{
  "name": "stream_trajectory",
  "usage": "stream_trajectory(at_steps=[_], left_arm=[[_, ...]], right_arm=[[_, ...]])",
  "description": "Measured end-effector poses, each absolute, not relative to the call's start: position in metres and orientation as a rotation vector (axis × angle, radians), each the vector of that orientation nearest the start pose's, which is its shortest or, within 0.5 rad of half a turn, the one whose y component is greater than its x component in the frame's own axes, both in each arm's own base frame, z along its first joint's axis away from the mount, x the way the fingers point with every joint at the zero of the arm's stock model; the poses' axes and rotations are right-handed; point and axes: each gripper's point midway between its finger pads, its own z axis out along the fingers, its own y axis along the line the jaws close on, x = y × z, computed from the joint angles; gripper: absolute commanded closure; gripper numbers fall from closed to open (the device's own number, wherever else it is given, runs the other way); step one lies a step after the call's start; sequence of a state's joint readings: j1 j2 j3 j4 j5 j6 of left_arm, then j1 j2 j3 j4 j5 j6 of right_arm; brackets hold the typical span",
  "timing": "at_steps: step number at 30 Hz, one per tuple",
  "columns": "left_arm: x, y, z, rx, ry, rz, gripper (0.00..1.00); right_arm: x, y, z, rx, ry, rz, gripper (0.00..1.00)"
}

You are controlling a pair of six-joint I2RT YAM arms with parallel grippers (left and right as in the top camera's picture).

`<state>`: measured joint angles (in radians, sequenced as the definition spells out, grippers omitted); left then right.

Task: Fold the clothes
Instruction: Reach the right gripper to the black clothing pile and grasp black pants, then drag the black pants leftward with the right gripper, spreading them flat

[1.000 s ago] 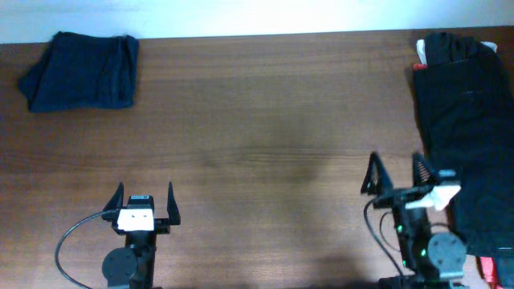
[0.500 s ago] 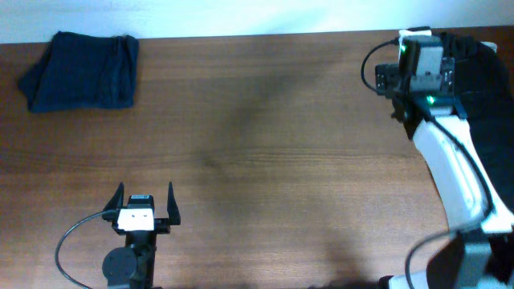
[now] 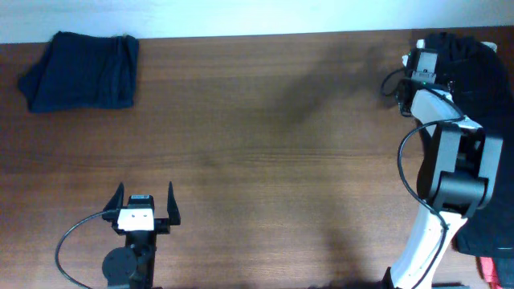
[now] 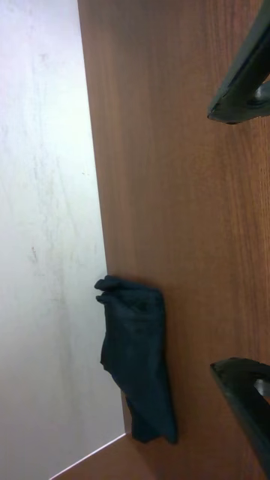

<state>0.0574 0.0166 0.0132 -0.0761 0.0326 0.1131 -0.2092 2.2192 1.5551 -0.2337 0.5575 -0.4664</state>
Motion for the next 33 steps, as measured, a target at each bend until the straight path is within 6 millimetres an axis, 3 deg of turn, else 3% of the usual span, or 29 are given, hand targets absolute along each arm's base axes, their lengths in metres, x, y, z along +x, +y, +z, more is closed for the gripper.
stream_trajectory(at_steps=[5, 8, 11, 12, 17, 29, 31, 33], left_arm=[[0.246, 0.009, 0.157, 0.071, 1.650, 0.103, 0.01], [0.246, 0.009, 0.157, 0.071, 1.650, 0.103, 0.01], [0.246, 0.009, 0.158, 0.071, 1.650, 0.103, 0.01], [0.246, 0.009, 0.158, 0.071, 1.650, 0.103, 0.01], [0.246, 0.009, 0.157, 0.071, 1.650, 0.103, 0.01], [0.246, 0.009, 0.157, 0.071, 1.650, 0.103, 0.01], [0.246, 0.009, 0.157, 0.071, 1.650, 0.103, 0.01], [0.246, 0.009, 0.157, 0.071, 1.650, 0.103, 0.01]], right_arm=[[0.526, -0.198, 0.031, -0.093, 2.528, -0.864, 0.01], [0.524, -0.213, 0.030, -0.033, 2.526, -0.843, 0.12], [0.518, -0.224, 0.026, 0.008, 2.540, -0.805, 0.44], [0.518, -0.224, 0.023, 0.013, 2.545, -0.780, 0.48], [0.517, -0.219, 0.015, 0.097, 2.556, -0.710, 0.96], [0.520, -0.222, 0.063, 0.410, 2.535, -0.625, 0.96], [0.519, -0.222, 0.087, 0.437, 2.496, -0.619, 0.96], [0.513, -0.225, 0.134, 0.514, 2.403, -0.604, 0.96]])
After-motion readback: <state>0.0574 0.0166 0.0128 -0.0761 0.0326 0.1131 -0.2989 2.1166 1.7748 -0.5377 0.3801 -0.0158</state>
